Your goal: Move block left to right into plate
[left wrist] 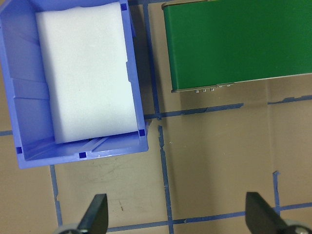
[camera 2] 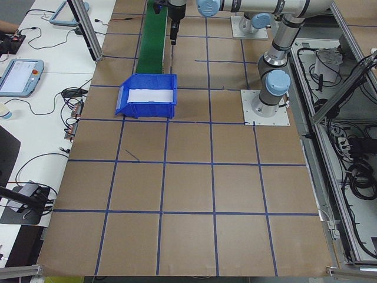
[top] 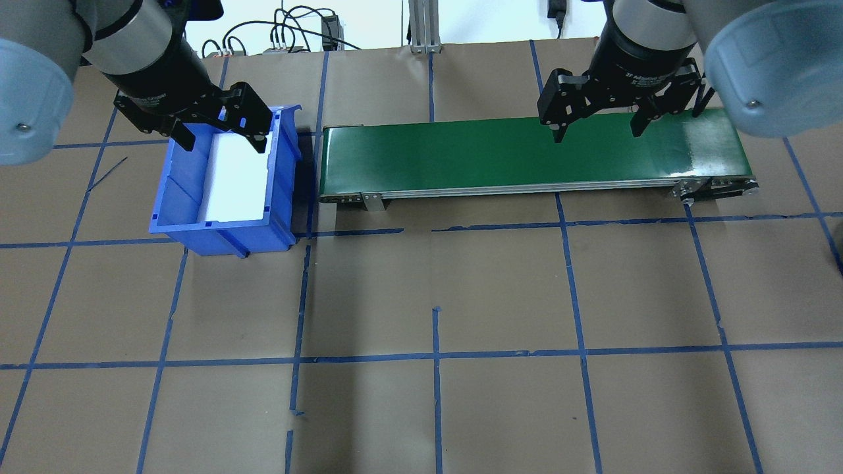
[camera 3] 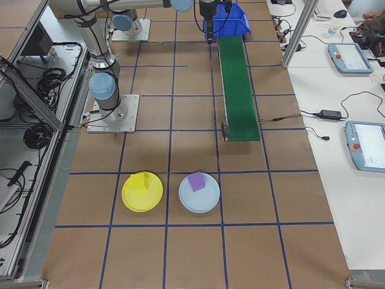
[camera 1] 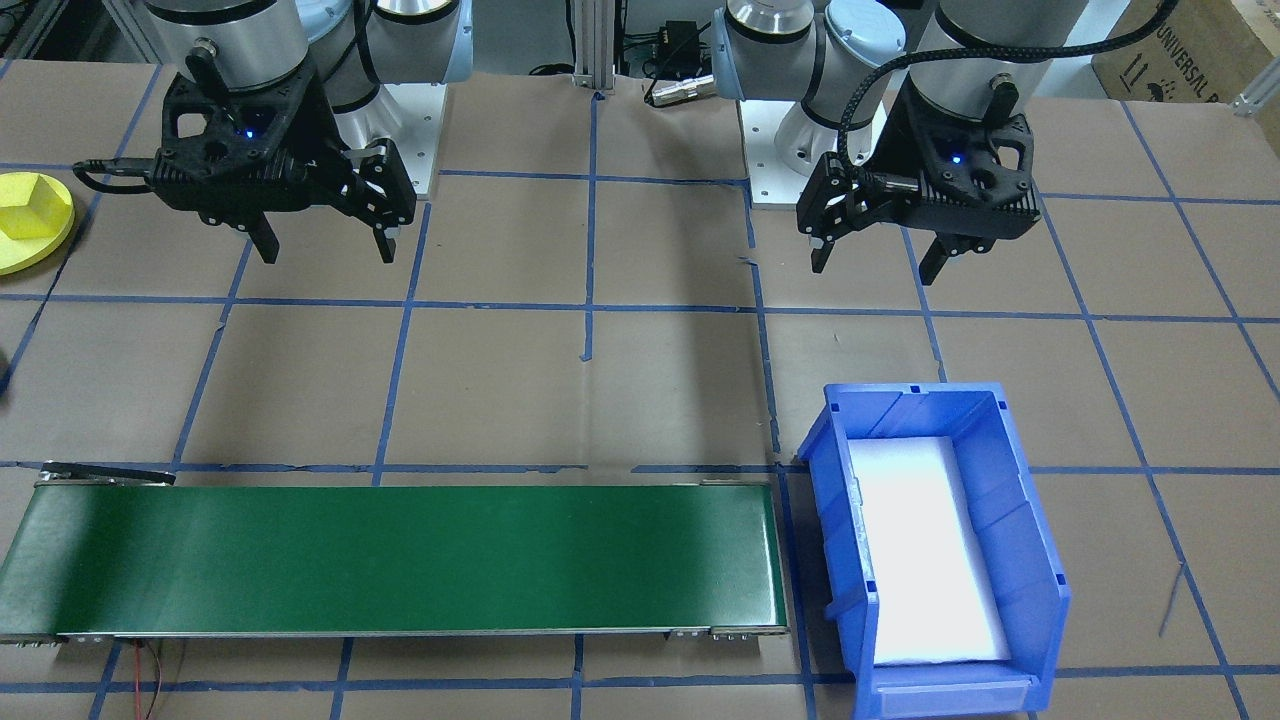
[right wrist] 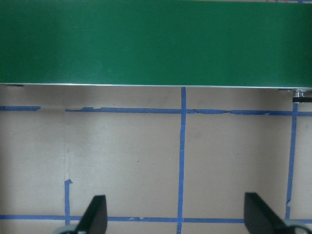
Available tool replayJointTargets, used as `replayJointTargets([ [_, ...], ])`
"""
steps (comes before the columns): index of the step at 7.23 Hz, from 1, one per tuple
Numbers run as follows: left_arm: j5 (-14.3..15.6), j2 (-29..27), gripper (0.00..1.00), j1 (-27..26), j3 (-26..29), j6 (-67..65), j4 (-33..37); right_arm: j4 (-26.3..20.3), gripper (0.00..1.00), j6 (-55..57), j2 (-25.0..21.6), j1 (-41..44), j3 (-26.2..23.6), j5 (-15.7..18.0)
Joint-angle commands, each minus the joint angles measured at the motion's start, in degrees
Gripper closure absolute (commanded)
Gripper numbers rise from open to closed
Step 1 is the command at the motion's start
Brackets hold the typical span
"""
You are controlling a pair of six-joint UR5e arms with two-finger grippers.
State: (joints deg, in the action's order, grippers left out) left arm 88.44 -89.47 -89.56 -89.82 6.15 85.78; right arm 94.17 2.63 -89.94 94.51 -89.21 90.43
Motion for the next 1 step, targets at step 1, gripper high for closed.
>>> replayJointTargets([
  [1,0.07,0.00,0.00,0.00,0.00,0.00,0.00,0.22,0.00,0.01,0.03,-0.11,-0.88,-0.08],
])
